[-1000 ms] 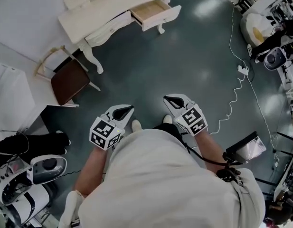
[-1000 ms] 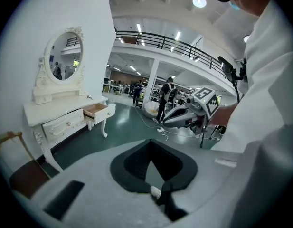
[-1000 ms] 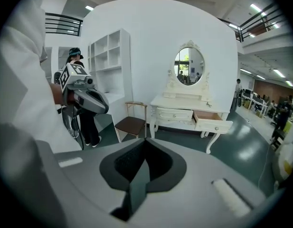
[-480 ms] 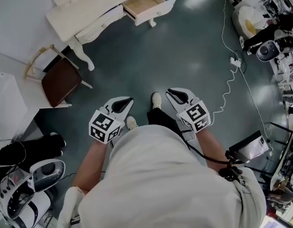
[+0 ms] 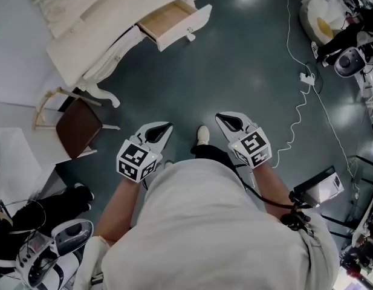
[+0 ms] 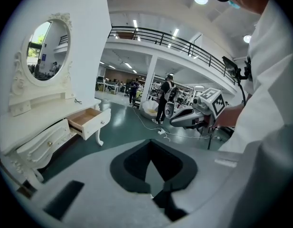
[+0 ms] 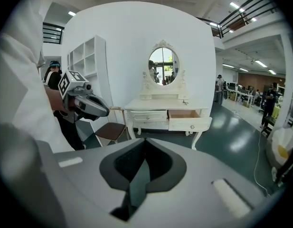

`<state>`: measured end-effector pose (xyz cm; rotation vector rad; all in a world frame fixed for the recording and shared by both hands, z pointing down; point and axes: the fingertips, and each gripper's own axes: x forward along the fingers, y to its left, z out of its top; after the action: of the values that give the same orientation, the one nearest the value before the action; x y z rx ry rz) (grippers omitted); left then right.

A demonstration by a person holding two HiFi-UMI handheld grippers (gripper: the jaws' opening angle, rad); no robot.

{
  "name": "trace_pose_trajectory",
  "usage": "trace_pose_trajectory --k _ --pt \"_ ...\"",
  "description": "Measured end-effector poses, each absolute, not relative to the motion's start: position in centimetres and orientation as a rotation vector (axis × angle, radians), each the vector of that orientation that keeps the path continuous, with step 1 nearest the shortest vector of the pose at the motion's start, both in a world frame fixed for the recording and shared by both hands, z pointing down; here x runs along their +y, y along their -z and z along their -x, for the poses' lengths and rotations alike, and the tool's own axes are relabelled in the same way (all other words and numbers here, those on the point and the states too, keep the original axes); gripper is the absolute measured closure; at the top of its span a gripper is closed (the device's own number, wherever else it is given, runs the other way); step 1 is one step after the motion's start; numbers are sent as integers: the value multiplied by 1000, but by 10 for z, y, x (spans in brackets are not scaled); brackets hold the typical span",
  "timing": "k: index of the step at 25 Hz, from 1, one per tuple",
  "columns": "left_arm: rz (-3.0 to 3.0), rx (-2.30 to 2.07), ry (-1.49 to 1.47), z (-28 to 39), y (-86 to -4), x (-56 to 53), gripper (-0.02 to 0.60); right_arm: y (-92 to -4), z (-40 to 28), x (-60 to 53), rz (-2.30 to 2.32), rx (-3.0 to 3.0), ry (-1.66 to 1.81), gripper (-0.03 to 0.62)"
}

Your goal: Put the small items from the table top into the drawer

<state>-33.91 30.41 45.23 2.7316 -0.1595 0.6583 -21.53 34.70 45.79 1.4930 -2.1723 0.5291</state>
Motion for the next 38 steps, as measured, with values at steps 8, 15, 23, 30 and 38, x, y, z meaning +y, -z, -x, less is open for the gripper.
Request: trace_pose_trajectory --k 8,15,23,30,38 --pt "-2710 -246 -682 218 -448 236 583 -456 97 300 -1442 -2225 -539 592" --pt "-2700 -343 -697 147 -445 183 581 -464 27 267 -1447 -2238 -579 592" --pt "-2643 -412 -632 96 -460 69 557 -473 -21 179 -1450 -2221 -608 592" --pt "-2620 -521 -515 53 -449 -55 532 -449 -72 87 -1441 -2177 -536 592" --pt "-2506 -750 -479 34 -476 -160 521 -453 -112 6 -1337 -2205 -505 592"
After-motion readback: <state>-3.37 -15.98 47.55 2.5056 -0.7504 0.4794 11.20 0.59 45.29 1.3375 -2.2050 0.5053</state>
